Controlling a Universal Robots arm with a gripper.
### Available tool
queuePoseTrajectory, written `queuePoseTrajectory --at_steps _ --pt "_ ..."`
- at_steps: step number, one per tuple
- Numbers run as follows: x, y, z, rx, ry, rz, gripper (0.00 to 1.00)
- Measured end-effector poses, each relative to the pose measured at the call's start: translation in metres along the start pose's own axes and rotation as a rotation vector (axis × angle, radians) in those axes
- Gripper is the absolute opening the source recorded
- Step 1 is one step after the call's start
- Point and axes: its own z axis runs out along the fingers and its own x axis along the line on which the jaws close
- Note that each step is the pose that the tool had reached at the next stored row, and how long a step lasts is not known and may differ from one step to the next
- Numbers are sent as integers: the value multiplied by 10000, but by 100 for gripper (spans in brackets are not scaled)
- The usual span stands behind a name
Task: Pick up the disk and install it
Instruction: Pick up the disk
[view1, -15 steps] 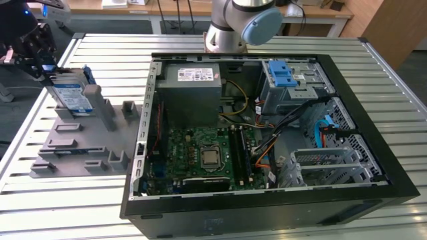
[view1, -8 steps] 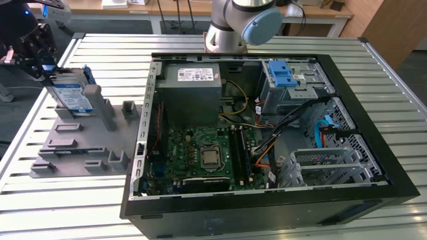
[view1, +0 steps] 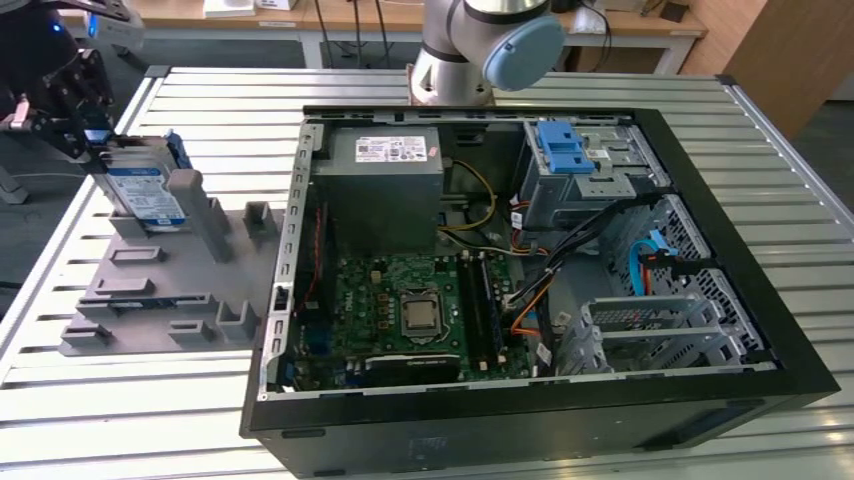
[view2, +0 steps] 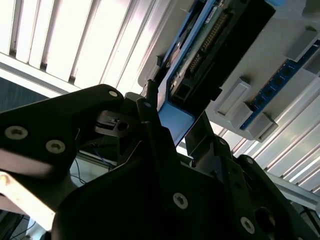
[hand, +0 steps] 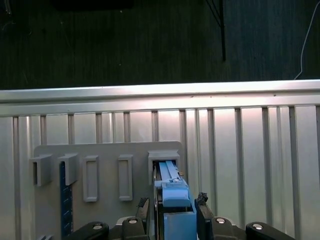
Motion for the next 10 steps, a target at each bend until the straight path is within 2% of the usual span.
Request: queuePoseTrajectory --at_steps 10 --pt "-4 1 23 -35 2 2 48"
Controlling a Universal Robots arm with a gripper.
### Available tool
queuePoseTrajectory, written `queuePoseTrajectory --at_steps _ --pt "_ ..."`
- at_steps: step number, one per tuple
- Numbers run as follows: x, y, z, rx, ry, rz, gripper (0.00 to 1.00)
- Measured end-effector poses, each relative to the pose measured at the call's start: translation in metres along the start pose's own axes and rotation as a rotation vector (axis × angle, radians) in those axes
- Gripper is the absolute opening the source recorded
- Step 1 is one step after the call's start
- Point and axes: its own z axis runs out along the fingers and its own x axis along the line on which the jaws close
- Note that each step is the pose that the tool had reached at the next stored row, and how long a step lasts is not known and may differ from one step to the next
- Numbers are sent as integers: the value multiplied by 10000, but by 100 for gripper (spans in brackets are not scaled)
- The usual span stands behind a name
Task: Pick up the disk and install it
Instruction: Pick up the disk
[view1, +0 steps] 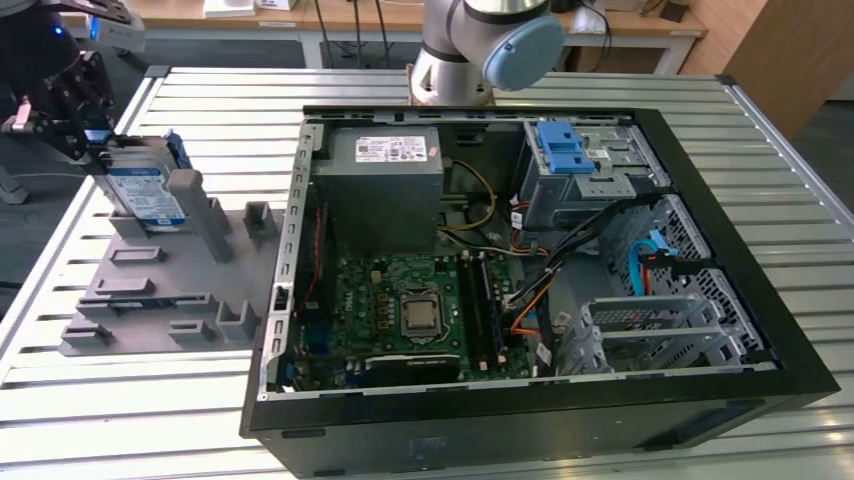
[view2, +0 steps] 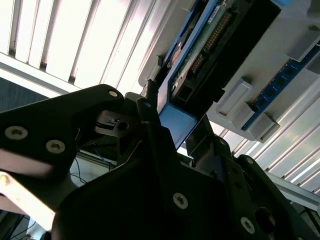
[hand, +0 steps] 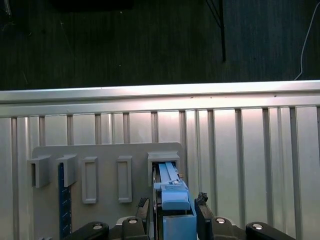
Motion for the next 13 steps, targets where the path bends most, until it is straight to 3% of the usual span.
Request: queuePoseTrajectory --at_steps 13 --pt "-7 -4 29 -15 0 0 48"
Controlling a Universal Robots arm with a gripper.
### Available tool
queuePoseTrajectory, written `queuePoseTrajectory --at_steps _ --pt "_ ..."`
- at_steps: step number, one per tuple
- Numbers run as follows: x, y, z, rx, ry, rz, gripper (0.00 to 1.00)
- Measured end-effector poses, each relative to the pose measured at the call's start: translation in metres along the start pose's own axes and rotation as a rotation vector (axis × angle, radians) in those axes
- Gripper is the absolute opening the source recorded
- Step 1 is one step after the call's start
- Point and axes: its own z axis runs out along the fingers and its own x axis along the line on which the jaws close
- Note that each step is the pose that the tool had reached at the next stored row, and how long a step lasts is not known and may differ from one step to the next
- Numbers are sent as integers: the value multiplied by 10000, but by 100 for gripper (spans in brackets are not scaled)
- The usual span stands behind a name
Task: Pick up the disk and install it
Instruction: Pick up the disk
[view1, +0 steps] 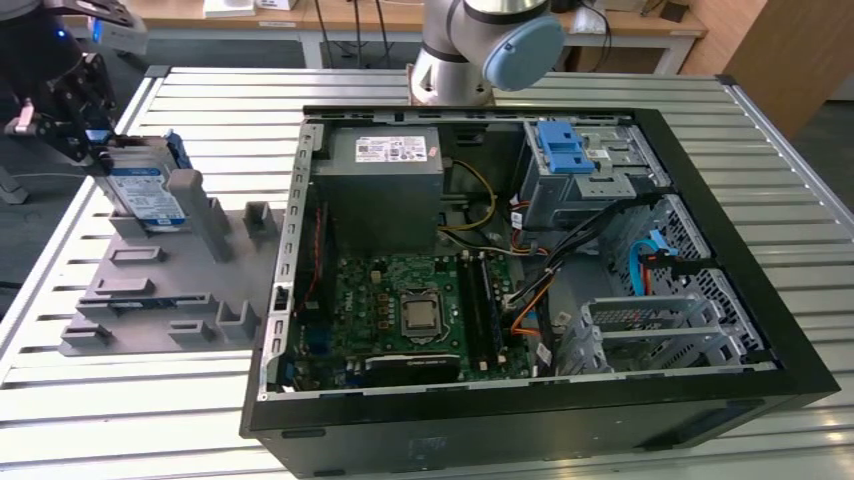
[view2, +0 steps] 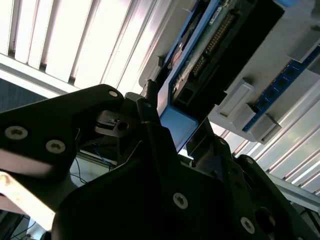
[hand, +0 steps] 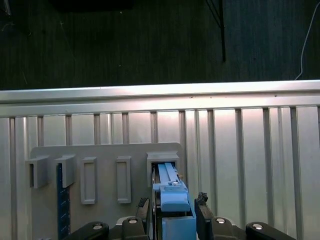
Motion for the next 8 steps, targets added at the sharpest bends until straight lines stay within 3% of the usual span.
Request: queuePoseTrajectory --at_steps 8 --pt "0 0 6 0 0 1 47"
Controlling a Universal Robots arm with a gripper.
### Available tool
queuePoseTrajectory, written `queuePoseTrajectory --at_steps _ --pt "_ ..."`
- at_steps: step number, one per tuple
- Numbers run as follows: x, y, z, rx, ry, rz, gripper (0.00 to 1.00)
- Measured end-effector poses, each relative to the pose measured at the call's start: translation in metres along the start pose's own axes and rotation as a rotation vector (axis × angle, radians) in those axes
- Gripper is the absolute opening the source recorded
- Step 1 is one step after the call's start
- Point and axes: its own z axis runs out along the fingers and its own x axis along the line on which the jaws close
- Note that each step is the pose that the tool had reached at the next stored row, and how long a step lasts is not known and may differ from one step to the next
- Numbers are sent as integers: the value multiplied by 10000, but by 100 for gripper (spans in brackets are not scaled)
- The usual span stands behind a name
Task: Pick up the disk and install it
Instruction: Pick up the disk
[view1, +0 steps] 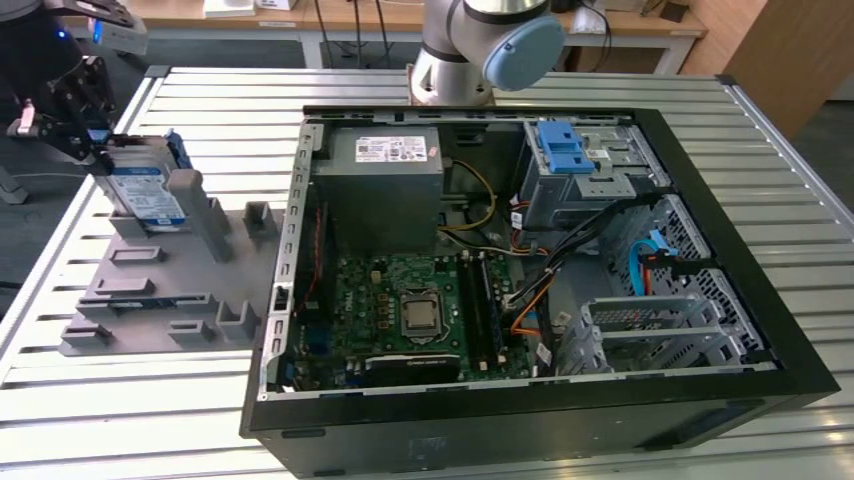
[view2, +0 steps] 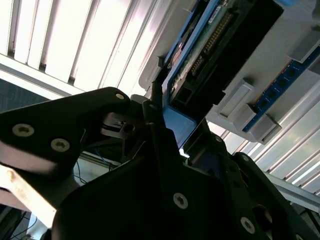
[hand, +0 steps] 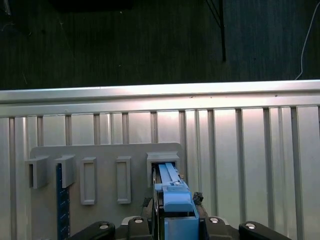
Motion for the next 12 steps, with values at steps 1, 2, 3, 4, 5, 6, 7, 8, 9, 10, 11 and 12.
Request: queuePoseTrajectory --at_steps 1,2,3,4,5,6,7,8,9,10,11,12 --pt "0 0 0 0 0 0 40" --pt "0 0 0 0 0 0 40" --pt "0 0 0 0 0 0 40" --pt "0 0 0 -1 1 0 40" --pt "0 0 0 0 0 0 38" --pt "0 0 0 0 0 0 38" --pt "0 0 1 0 0 -1 36" --pt "0 0 1 0 0 -1 36" --pt "0 0 1 0 0 0 36" --pt "0 0 1 0 0 -7 36" --pt "0 0 1 0 0 -49 36" --pt "1 0 1 -2 1 -152 36"
